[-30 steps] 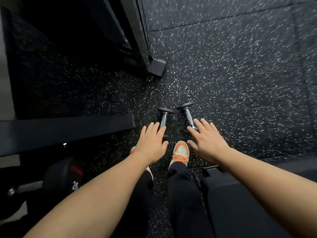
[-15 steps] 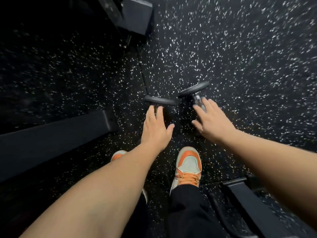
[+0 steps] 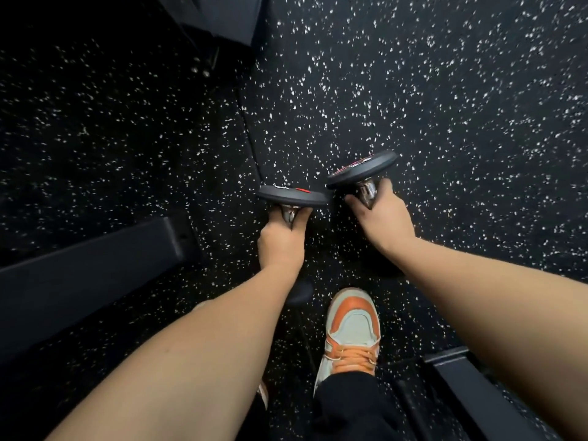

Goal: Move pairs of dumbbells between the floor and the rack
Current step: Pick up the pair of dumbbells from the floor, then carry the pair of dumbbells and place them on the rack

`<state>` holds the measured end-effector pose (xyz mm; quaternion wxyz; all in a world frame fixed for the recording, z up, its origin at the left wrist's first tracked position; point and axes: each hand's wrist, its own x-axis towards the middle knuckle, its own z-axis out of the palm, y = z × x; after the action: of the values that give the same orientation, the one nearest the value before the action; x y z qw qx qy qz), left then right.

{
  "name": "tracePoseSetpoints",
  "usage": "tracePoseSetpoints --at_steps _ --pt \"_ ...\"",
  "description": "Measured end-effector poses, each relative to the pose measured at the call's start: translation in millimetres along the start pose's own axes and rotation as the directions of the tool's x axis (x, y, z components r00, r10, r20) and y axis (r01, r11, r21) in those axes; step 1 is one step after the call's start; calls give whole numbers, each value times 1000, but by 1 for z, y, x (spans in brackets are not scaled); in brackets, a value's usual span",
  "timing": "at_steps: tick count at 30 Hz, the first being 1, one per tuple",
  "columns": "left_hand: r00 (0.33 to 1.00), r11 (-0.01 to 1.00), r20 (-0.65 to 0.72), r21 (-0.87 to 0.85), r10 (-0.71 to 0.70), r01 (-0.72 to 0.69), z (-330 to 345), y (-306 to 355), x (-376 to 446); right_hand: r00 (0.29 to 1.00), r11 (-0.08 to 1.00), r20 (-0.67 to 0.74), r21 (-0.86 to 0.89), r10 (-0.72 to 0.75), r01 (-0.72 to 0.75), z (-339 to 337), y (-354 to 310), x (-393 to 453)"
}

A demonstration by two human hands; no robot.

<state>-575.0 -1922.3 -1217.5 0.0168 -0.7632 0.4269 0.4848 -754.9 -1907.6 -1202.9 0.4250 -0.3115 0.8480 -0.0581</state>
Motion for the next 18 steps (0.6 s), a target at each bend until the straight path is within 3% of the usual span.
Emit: tracePoseSetpoints --at_steps 7,15,18 --pt "990 992 -93 75 107 -100 8 -4 4 999 999 -43 -31 -22 21 15 3 7" --pt "997 998 -56 18 61 -60 6 -4 7 996 999 -87 -33 -16 14 26 0 3" --pt "1000 999 -14 28 21 -21 2 -12 10 999 1000 -43 -27 -12 10 28 -1 -2"
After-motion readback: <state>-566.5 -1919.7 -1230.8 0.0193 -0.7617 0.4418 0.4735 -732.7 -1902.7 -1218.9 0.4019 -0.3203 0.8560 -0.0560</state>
